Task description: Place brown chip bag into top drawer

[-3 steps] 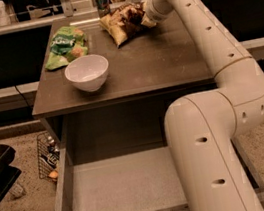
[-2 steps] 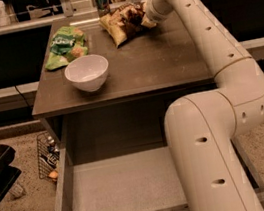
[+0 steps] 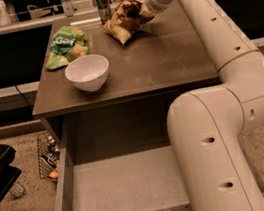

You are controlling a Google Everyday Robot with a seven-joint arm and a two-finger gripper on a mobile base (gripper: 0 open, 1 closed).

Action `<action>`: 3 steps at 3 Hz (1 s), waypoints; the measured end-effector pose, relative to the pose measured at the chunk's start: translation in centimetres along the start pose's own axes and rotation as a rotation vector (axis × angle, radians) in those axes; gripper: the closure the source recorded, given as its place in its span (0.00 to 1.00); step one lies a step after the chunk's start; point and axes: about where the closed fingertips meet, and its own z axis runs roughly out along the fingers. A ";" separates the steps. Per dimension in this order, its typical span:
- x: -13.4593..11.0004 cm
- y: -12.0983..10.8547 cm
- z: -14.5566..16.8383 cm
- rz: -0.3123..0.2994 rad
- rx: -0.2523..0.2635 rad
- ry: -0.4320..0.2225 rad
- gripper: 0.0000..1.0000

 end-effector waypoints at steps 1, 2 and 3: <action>-1.8 -1.9 -4.2 -0.019 0.034 0.012 1.00; -3.5 -3.0 -12.1 -0.009 0.075 0.029 1.00; -5.5 -3.7 -20.0 0.038 0.156 0.027 1.00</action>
Offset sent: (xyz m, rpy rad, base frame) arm -0.1656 -0.0173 0.1284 -0.0414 -0.0691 -0.0764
